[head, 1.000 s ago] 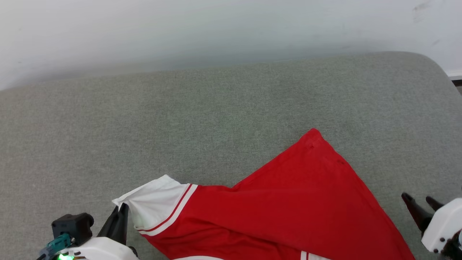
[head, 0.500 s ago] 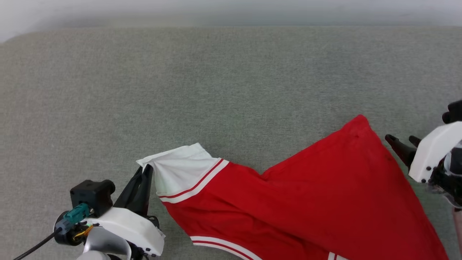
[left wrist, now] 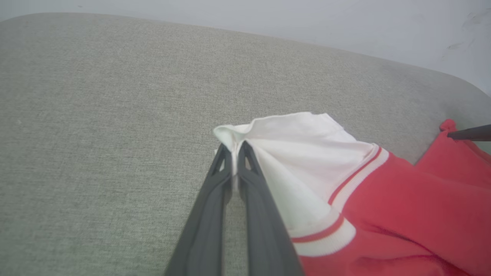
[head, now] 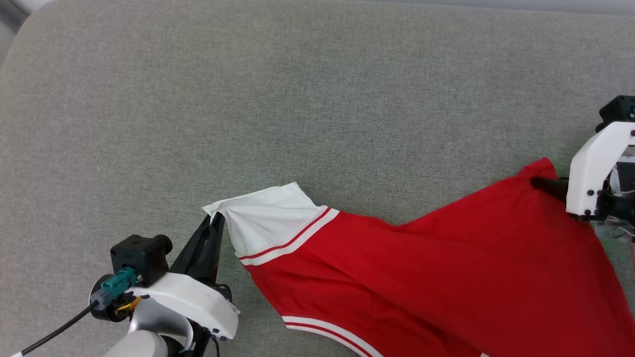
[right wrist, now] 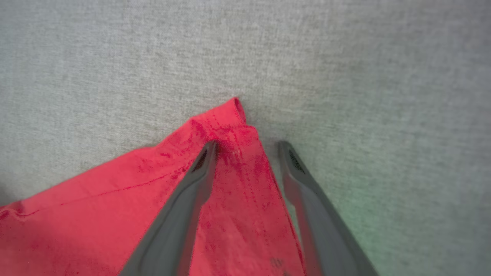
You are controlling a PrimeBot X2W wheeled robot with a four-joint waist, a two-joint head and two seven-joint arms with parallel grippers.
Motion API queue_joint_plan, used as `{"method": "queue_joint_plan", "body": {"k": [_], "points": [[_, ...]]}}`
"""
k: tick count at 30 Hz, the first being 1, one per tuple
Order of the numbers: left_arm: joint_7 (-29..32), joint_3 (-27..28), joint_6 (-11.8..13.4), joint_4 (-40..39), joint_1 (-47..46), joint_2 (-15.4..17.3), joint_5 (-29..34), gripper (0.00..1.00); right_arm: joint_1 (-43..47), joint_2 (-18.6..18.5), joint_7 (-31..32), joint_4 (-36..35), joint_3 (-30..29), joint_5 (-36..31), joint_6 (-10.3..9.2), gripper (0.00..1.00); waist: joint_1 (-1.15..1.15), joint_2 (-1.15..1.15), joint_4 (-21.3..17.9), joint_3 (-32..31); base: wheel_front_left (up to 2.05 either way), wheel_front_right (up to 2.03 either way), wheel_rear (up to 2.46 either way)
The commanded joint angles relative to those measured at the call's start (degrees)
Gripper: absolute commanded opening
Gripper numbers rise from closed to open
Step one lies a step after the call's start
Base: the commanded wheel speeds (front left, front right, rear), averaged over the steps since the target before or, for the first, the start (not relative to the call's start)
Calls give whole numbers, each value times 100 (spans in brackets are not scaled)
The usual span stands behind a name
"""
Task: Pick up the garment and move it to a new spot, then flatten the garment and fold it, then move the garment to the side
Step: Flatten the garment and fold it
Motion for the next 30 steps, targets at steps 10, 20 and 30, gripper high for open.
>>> {"method": "queue_joint_plan", "body": {"k": [10,20,30], "points": [[-59,176,7,219,-233,76,-16,0,112,158,-1022,-135,235,-45,-1,0,0,0,-223,-330,0,0,0],[-284,718,-209,820,-1304,-41,-160,0,-45,524,-3094,-127,10,-289,-2,0,0,0,-598,-996,0,0,0],[-124,770,-828,2321,-3190,-273,-136,0,-887,691,-3895,512,118,-547,-2,0,0,0,-919,-1227,0,0,0]]}}
